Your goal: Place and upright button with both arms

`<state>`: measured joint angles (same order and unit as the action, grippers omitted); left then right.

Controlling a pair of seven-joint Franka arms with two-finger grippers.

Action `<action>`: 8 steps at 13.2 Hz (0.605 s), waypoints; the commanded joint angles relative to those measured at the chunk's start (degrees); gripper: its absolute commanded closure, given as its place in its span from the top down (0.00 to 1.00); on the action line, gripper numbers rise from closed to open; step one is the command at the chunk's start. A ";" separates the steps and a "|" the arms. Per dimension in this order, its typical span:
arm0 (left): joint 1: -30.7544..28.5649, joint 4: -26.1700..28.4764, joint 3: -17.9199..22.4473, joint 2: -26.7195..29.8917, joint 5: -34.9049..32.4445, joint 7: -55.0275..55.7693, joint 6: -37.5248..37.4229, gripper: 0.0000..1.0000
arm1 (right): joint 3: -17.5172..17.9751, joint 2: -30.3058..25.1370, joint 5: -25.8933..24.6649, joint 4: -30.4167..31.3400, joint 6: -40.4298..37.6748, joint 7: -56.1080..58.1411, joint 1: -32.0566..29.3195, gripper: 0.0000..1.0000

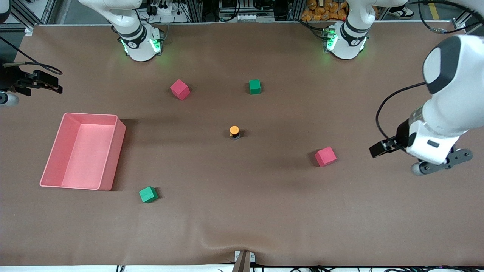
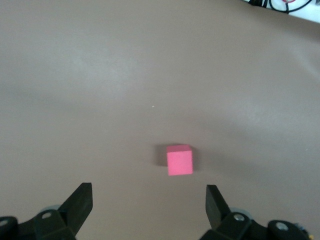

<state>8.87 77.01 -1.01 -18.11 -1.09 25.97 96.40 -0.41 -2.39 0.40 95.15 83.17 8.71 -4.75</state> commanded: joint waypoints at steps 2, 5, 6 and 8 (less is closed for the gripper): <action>-5.25 10.33 -0.57 9.21 0.03 -9.07 0.01 1.00 | 0.06 -0.95 0.30 0.74 0.15 -0.01 -0.09 1.00; -8.59 15.26 -0.65 15.36 0.03 -15.32 -0.08 1.00 | 0.06 -0.95 0.30 0.83 0.15 -0.01 -0.09 1.00; -9.04 15.36 -0.48 16.16 0.03 -18.38 -1.21 1.00 | 0.06 -0.95 0.30 0.83 0.15 -0.01 -0.09 1.00; -8.87 13.96 1.36 16.09 0.03 -20.96 -2.54 1.00 | 0.06 -0.86 0.30 0.83 0.24 -0.01 -0.09 1.00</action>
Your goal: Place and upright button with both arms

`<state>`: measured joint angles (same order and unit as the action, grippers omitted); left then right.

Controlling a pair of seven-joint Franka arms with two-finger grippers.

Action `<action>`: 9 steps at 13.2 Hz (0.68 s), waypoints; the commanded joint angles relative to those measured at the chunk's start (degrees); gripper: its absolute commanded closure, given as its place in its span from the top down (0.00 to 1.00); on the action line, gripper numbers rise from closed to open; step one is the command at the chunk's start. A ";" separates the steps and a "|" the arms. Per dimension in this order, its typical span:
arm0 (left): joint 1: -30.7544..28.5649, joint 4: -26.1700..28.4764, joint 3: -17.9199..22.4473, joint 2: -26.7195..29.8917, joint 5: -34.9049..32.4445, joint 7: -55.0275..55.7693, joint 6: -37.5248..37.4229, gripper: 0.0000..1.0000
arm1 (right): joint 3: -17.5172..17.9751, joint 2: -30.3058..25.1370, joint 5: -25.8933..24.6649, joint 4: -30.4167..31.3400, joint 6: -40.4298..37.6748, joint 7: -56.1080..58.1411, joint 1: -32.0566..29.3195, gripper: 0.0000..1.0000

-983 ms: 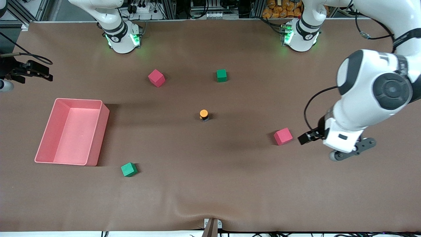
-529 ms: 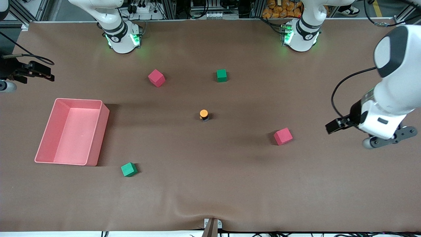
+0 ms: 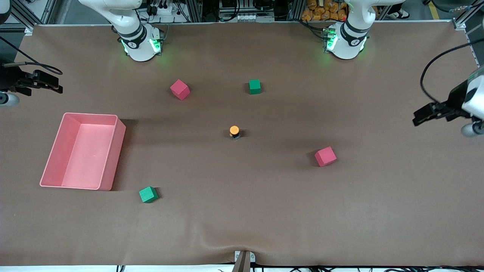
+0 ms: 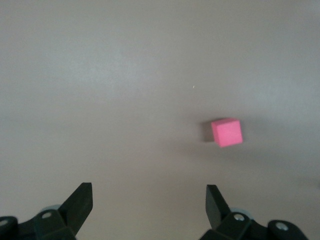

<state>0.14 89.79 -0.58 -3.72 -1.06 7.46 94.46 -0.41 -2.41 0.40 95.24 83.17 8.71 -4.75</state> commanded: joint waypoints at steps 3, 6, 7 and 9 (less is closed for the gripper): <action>0.29 -1.01 1.19 1.26 -0.08 -2.28 -0.59 1.00 | 0.06 -0.84 0.30 0.74 0.24 -0.01 -0.08 1.00; 0.38 -1.28 0.85 1.61 0.01 -2.19 -0.85 1.00 | 0.06 -0.84 0.30 0.74 0.24 -0.01 -0.08 1.00; 0.38 -1.28 0.84 2.22 0.01 -2.10 -1.20 1.00 | 0.06 -0.84 0.30 0.74 0.24 -0.01 -0.08 1.00; 0.47 -1.19 0.93 4.94 0.27 -1.93 -5.22 1.00 | 0.06 -0.84 0.30 0.74 0.24 -0.01 -0.08 1.00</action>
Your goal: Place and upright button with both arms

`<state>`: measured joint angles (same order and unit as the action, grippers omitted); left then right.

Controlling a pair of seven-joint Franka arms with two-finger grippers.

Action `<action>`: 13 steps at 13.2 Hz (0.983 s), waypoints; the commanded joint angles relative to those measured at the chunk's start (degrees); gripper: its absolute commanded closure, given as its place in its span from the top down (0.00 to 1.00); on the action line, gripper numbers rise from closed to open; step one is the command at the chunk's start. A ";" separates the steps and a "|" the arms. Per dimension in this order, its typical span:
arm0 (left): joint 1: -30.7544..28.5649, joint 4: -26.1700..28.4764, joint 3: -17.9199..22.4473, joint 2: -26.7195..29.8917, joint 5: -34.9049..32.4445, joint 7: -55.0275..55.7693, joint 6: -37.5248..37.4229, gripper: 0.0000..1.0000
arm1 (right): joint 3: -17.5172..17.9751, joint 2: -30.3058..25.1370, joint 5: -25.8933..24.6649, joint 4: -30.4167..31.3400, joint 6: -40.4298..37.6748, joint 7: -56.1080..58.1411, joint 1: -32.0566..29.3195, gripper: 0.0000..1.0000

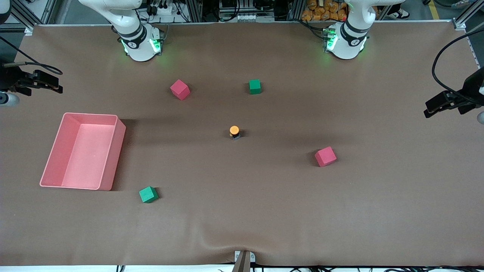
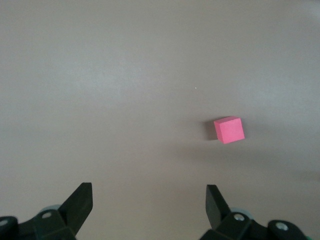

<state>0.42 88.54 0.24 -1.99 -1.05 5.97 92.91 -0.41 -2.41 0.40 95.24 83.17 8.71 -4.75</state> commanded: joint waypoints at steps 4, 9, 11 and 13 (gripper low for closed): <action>0.81 0.67 0.47 3.31 0.17 -1.23 -4.32 1.00 | 0.06 -0.84 0.30 0.74 0.23 -0.01 -0.08 1.00; 1.08 0.76 0.47 3.48 0.17 -4.30 -4.93 1.00 | 0.06 -0.75 0.30 0.74 0.23 -0.01 -0.08 1.00; 1.08 0.58 2.12 3.13 -0.36 -5.70 -4.84 1.00 | 0.06 -0.75 0.30 0.74 0.23 -0.01 -0.08 1.00; 1.08 0.58 2.40 3.22 -0.27 -6.67 -4.93 1.00 | 0.06 -0.75 0.30 0.74 0.15 -0.01 -0.08 1.00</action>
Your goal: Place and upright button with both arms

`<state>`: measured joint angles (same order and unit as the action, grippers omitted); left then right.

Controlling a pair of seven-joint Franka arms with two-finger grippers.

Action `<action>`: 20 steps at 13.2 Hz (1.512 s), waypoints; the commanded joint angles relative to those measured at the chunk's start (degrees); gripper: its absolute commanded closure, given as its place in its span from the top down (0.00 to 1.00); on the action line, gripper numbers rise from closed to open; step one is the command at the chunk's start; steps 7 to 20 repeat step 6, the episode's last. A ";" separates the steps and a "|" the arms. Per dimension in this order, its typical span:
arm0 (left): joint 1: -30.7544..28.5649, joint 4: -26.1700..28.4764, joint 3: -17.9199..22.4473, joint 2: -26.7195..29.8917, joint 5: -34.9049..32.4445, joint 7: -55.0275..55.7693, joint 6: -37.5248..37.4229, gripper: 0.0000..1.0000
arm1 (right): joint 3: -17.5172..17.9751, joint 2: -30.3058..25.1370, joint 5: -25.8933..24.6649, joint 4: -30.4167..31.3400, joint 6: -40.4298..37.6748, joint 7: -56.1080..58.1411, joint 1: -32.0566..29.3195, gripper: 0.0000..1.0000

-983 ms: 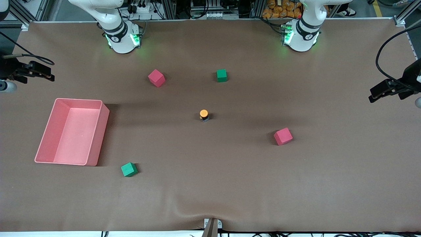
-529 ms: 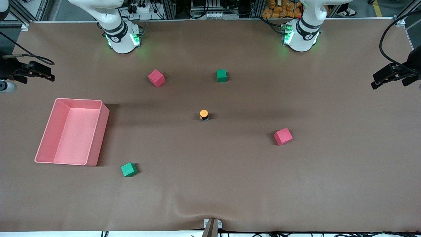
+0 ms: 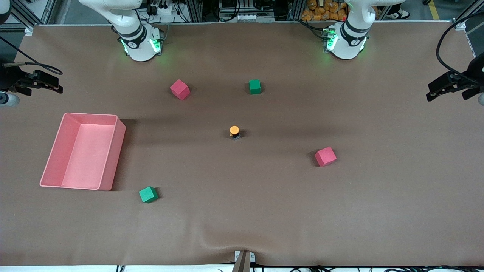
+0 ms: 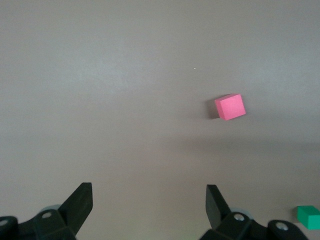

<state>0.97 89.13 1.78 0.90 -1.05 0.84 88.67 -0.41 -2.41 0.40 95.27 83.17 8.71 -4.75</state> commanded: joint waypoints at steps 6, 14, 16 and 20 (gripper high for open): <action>0.61 -0.01 0.86 0.07 -0.27 -0.75 -0.70 1.00 | 0.06 -0.75 0.30 0.71 -0.03 -0.01 -0.17 1.00; 0.61 -0.01 0.86 0.07 -0.27 -0.75 -0.70 1.00 | 0.06 -0.75 0.30 0.71 -0.03 -0.01 -0.17 1.00; 0.61 -0.01 0.86 0.07 -0.27 -0.75 -0.70 1.00 | 0.06 -0.75 0.30 0.71 -0.03 -0.01 -0.17 1.00; 0.61 -0.01 0.86 0.07 -0.27 -0.75 -0.70 1.00 | 0.06 -0.75 0.30 0.71 -0.03 -0.01 -0.17 1.00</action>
